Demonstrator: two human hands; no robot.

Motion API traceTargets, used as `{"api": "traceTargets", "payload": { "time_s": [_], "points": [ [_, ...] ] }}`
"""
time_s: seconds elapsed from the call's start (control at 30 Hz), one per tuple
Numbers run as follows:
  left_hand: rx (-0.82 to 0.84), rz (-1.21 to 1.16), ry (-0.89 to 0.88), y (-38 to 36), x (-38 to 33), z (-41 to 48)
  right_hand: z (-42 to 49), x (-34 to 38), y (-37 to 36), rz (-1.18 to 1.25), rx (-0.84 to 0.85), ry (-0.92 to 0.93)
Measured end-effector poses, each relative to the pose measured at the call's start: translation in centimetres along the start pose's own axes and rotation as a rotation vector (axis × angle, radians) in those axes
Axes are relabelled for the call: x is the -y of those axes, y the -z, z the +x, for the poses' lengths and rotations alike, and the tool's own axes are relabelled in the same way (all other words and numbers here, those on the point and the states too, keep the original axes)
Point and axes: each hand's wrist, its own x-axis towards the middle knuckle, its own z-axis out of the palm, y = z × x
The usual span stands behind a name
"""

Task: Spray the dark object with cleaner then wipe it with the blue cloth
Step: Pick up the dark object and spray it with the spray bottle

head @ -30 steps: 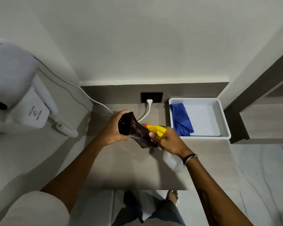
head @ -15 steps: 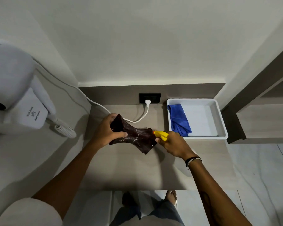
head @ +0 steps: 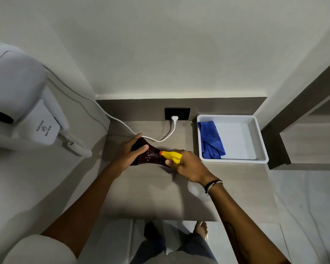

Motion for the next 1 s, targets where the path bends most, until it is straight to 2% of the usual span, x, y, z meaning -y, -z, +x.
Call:
{"api": "traceTargets", "payload": {
  "time_s": [0.17, 0.3, 0.43, 0.53, 0.6, 0.83, 1.0],
  "points": [
    [0.018, -0.047, 0.001, 0.0, 0.5, 0.1, -0.3, -1.4, 0.4, -0.105, 0.053, -0.231],
    [0.060, -0.049, -0.028, 0.2, 1.1, -0.2, -1.4, -3.4, 1.1, -0.108, 0.012, -0.365],
    [0.133, 0.108, -0.101, 0.9, 1.6, -0.5, -2.1, -4.4, 1.8, -0.041, -0.014, -0.349],
    [0.078, 0.161, -0.156, 0.8, 1.1, -0.5, -2.2, -4.1, 2.0, 0.027, -0.039, -0.301],
    [0.040, 0.174, -0.173, 0.5, 0.6, -0.4, -2.1, -3.6, 1.9, 0.033, 0.002, -0.216],
    [-0.125, 0.062, 0.216, -0.5, -0.5, -0.4, -2.1, -0.7, 1.1, 0.015, 0.032, -0.020],
    [-0.181, -0.004, 0.301, -0.5, -0.3, -0.4, -1.8, 0.2, 0.1, -0.035, 0.077, -0.028]
  ]
}}
